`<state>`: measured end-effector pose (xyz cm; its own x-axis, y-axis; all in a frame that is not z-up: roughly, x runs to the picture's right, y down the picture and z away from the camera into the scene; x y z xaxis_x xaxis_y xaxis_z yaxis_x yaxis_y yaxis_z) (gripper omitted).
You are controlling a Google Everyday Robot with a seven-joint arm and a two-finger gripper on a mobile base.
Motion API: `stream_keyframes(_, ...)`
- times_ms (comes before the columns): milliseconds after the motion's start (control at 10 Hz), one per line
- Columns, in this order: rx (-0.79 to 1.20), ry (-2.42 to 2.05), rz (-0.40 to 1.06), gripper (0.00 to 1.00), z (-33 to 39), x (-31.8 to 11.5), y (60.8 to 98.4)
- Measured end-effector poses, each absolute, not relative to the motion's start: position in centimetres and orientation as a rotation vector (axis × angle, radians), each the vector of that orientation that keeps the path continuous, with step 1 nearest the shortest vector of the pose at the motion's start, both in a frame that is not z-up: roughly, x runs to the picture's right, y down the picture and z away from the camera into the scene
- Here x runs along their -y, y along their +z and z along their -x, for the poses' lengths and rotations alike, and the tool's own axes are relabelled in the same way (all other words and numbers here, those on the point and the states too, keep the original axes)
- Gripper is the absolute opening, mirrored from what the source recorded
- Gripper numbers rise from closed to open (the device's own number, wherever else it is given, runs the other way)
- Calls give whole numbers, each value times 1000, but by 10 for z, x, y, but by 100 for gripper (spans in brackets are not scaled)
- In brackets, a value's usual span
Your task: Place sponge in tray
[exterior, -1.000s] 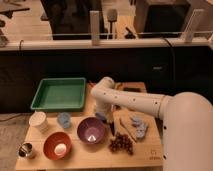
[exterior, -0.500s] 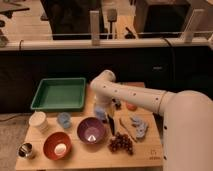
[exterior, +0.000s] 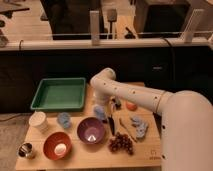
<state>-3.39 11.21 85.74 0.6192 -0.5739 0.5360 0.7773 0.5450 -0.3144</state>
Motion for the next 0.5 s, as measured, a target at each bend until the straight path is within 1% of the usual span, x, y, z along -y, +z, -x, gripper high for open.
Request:
stream_keyframes(200, 318, -701, 586, 80, 43, -114, 862)
stream_keyframes(300, 247, -618, 617, 80, 47, -116, 866)
stream_keyframes(500, 182, -520, 647, 80, 45, -125, 879)
